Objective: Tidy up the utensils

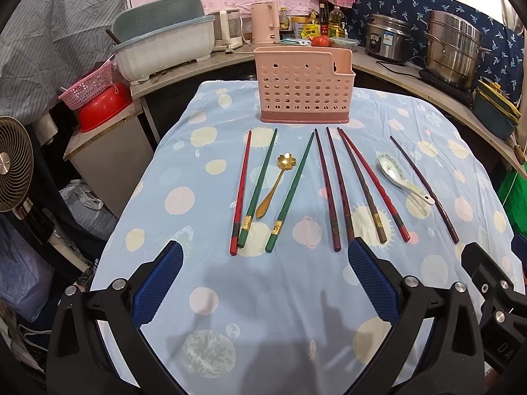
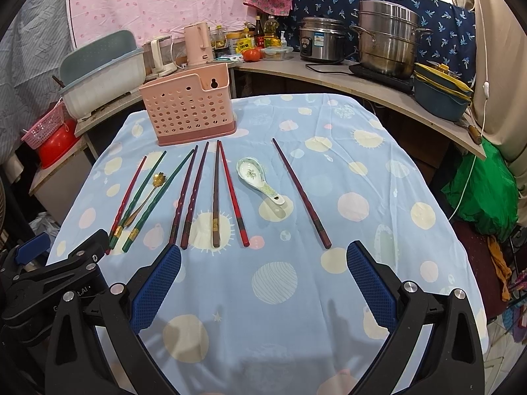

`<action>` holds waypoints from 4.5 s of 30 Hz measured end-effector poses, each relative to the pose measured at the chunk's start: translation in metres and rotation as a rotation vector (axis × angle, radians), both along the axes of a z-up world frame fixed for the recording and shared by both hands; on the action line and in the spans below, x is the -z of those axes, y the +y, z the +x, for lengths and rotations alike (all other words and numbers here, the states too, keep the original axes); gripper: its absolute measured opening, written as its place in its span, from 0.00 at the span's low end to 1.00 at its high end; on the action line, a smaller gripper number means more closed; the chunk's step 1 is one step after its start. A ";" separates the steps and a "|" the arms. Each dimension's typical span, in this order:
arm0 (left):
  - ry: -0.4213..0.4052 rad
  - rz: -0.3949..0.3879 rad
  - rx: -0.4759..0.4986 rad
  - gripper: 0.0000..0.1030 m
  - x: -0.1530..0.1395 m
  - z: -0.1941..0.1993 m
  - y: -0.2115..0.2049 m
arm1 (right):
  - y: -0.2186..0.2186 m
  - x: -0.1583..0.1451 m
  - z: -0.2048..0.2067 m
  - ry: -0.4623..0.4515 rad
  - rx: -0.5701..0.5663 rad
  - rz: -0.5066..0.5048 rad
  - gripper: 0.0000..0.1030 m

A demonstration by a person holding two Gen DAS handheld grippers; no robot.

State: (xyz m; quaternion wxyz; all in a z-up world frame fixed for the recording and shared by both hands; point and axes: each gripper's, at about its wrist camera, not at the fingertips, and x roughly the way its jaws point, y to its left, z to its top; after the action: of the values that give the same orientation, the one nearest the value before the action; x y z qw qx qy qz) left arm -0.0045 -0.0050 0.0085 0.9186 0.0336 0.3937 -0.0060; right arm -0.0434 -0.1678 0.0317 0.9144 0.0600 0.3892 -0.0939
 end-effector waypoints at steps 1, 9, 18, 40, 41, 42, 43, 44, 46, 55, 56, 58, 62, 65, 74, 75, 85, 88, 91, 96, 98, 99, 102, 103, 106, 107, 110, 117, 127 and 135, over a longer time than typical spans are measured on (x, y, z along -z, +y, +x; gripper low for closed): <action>-0.001 -0.001 0.000 0.93 0.000 0.000 0.000 | 0.000 0.000 0.000 0.000 -0.001 0.001 0.94; 0.013 -0.007 -0.003 0.93 0.000 0.004 0.001 | -0.004 -0.001 0.005 0.003 0.006 0.010 0.94; 0.033 -0.035 -0.026 0.93 0.006 0.014 0.012 | -0.020 0.007 0.009 0.011 0.035 0.020 0.94; 0.043 -0.024 -0.116 0.93 0.028 0.062 0.061 | -0.068 0.030 0.050 0.016 0.102 0.005 0.90; 0.043 -0.022 -0.125 0.93 0.030 0.066 0.066 | -0.071 0.032 0.053 0.018 0.107 0.004 0.89; 0.044 -0.016 -0.133 0.93 0.032 0.070 0.069 | -0.073 0.034 0.056 0.021 0.110 0.003 0.87; 0.047 -0.013 -0.140 0.93 0.035 0.074 0.073 | -0.075 0.036 0.059 0.024 0.113 0.001 0.86; 0.050 -0.013 -0.145 0.92 0.036 0.078 0.076 | -0.077 0.038 0.062 0.028 0.115 0.001 0.85; 0.057 -0.016 -0.146 0.91 0.041 0.084 0.080 | -0.080 0.041 0.068 0.037 0.122 0.008 0.81; 0.110 -0.010 -0.107 0.81 0.061 0.108 0.069 | -0.092 0.048 0.087 0.045 0.151 0.009 0.70; 0.116 -0.016 -0.105 0.80 0.063 0.109 0.069 | -0.093 0.050 0.088 0.050 0.154 0.014 0.68; 0.125 -0.021 -0.101 0.80 0.066 0.107 0.068 | -0.096 0.056 0.090 0.066 0.157 0.027 0.60; 0.133 -0.026 -0.088 0.78 0.069 0.102 0.065 | -0.098 0.066 0.091 0.093 0.145 0.052 0.45; 0.148 -0.030 -0.072 0.75 0.072 0.096 0.062 | -0.096 0.073 0.090 0.115 0.129 0.067 0.38; 0.175 -0.041 -0.049 0.73 0.080 0.074 0.060 | -0.083 0.089 0.074 0.151 0.072 0.071 0.23; 0.176 -0.043 -0.050 0.73 0.079 0.074 0.060 | -0.081 0.089 0.072 0.151 0.069 0.064 0.18; 0.173 -0.051 -0.044 0.72 0.079 0.068 0.063 | -0.079 0.089 0.070 0.154 0.052 0.057 0.11; 0.170 -0.054 -0.046 0.72 0.079 0.069 0.065 | -0.076 0.089 0.074 0.151 0.052 0.045 0.11; 0.166 -0.060 -0.044 0.68 0.080 0.072 0.066 | -0.073 0.089 0.076 0.150 0.043 0.036 0.10; 0.161 -0.078 -0.043 0.60 0.078 0.076 0.072 | -0.072 0.089 0.076 0.147 0.038 0.043 0.09; 0.155 -0.093 -0.045 0.60 0.075 0.077 0.075 | -0.072 0.089 0.076 0.148 0.039 0.046 0.09; 0.154 -0.098 -0.046 0.59 0.074 0.077 0.076 | -0.072 0.089 0.077 0.149 0.039 0.046 0.09; 0.158 -0.107 -0.056 0.59 0.075 0.081 0.078 | -0.072 0.089 0.077 0.149 0.039 0.046 0.09; 0.157 -0.103 -0.057 0.60 0.076 0.082 0.078 | -0.072 0.089 0.077 0.150 0.039 0.045 0.09; 0.150 -0.103 -0.062 0.58 0.076 0.083 0.078 | -0.072 0.089 0.077 0.149 0.039 0.046 0.09; 0.150 -0.105 -0.064 0.55 0.075 0.084 0.079 | -0.072 0.089 0.077 0.149 0.039 0.047 0.09; 0.160 -0.083 -0.064 0.47 0.078 0.085 0.080 | -0.072 0.089 0.077 0.149 0.040 0.046 0.09; 0.136 -0.045 -0.047 0.39 0.080 0.079 0.074 | -0.071 0.089 0.075 0.148 0.035 0.048 0.09; 0.144 -0.103 0.023 0.07 0.071 0.063 0.066 | -0.068 0.082 0.060 0.132 0.025 0.064 0.07; 0.089 -0.133 0.032 0.07 0.034 0.037 0.068 | -0.069 0.045 0.034 0.058 0.013 0.077 0.07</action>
State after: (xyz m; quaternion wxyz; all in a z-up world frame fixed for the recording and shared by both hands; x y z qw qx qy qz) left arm 0.0321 0.0635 -0.0256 0.9002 -0.0215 0.4323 -0.0484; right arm -0.0095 -0.2363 -0.0129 0.8991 0.0951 0.4184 -0.0865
